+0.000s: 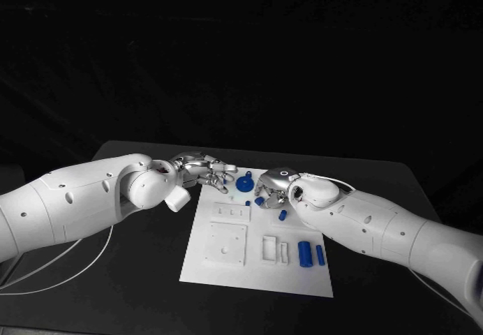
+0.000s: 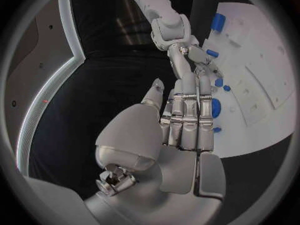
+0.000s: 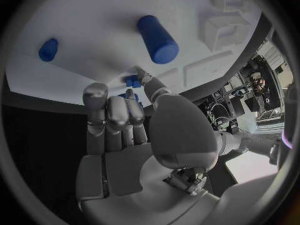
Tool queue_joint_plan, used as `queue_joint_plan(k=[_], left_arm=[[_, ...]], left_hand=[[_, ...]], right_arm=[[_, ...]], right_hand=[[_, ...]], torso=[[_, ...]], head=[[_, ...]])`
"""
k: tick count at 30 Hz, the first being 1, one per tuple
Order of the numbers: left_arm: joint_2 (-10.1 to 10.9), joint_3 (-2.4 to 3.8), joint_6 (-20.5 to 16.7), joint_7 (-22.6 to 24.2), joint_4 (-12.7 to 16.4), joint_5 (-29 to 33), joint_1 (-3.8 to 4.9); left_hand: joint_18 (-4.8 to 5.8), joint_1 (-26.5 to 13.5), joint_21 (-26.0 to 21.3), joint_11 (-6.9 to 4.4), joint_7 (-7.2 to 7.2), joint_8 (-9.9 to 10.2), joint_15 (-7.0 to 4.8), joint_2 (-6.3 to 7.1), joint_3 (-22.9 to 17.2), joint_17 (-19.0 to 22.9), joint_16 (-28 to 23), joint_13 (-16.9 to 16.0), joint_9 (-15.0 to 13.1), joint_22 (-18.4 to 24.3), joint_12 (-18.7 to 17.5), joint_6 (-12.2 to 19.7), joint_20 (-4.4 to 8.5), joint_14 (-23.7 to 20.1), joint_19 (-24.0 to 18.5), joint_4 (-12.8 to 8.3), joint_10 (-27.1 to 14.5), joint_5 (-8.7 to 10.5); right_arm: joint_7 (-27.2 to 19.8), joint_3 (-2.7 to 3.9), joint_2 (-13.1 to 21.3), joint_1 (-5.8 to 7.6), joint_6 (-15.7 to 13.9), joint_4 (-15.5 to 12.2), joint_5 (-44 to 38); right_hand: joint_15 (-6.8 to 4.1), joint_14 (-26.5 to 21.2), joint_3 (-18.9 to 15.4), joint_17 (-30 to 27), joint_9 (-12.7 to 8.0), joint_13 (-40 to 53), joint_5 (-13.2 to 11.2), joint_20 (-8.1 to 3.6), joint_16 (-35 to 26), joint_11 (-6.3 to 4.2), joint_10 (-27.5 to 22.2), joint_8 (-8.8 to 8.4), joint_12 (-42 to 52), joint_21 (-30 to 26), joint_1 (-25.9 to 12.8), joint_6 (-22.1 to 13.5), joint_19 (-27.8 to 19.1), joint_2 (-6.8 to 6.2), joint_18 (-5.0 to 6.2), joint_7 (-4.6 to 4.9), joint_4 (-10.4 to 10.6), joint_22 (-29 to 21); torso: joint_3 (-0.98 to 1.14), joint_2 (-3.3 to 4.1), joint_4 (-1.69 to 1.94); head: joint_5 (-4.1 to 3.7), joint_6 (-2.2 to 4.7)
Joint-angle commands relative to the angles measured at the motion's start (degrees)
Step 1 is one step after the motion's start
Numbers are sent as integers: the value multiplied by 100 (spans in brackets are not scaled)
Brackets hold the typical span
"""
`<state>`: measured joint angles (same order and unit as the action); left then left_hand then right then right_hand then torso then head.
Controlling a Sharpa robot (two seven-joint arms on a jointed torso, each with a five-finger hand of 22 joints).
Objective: Assemble the parts on the task board
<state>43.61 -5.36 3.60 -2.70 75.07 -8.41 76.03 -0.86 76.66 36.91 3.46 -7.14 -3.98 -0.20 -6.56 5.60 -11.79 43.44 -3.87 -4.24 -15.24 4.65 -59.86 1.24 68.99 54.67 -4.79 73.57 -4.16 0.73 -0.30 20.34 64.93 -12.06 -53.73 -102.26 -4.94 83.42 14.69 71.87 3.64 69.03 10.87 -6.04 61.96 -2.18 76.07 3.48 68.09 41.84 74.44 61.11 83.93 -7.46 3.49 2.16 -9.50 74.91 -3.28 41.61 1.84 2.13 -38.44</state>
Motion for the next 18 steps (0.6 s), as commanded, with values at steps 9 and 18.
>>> queue_joint_plan(k=[9,18], left_arm=[[-24,4,81,23,5,-19,6],[-19,4,96,4,10,-34,6]], left_hand=[[1,-8,12,12,12,-14,34,44,2,-6,-23,6,3,8,3,38,-18,7,-30,37,-41,19],[1,-8,12,12,12,-14,34,44,2,-6,-23,6,3,8,3,38,-18,7,-30,37,-41,19]], right_arm=[[-139,-65,-41,-4,248,88,-4],[-142,-105,-43,-5,372,103,-2]], right_hand=[[-42,-6,716,-5,-8,25,-3,-51,-29,-53,8,4,-15,-27,-181,69,294,126,-49,-36,-331,466],[-37,-5,784,-4,-6,41,0,-48,-26,-39,11,8,3,-4,-209,173,296,185,-47,-12,-396,471]], torso=[[-10,0,5],[-10,-3,1]], head=[[19,-4],[14,-11]])
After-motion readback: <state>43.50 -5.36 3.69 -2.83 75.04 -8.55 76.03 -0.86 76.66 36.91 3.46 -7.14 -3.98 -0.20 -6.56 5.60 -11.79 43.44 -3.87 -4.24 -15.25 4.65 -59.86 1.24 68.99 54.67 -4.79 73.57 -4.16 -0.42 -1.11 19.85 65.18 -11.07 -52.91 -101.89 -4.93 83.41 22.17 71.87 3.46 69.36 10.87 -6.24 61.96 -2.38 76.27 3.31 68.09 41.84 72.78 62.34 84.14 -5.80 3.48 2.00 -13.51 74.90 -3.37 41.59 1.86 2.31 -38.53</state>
